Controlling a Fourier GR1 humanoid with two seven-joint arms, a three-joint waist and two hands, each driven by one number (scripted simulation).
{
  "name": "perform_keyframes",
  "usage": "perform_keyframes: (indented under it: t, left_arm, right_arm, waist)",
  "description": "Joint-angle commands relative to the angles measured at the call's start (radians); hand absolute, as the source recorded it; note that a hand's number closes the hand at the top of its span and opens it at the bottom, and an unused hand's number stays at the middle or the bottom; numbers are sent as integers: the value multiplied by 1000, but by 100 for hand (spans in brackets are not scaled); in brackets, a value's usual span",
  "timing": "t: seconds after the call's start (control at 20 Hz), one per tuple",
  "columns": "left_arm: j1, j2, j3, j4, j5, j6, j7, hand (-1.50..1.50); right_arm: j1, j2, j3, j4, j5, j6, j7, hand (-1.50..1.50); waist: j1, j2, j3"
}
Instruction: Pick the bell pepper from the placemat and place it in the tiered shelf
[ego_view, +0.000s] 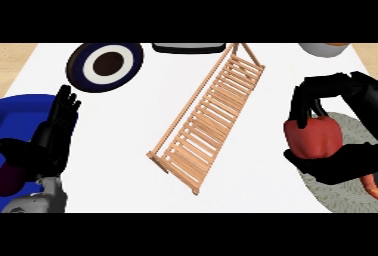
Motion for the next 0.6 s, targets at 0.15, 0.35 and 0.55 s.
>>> perform_keyframes:
  t: [0.15,0.35,0.55]
  left_arm:
    - [17,-4,0,-17,-1,-18,-2,0]
    - [-56,6,17,-30,-4,0,82,0]
    - [-37,-34,-17,-30,-34,20,78,0]
  right_arm:
    - [-109,119,72,245,169,-123,-146,150]
    - [-104,162,84,362,236,-196,-253,150]
    - [-114,207,127,439,312,-263,-346,150]
  waist:
    - [1,0,0]
    - [-1,1,1]
    - [-3,1,1]
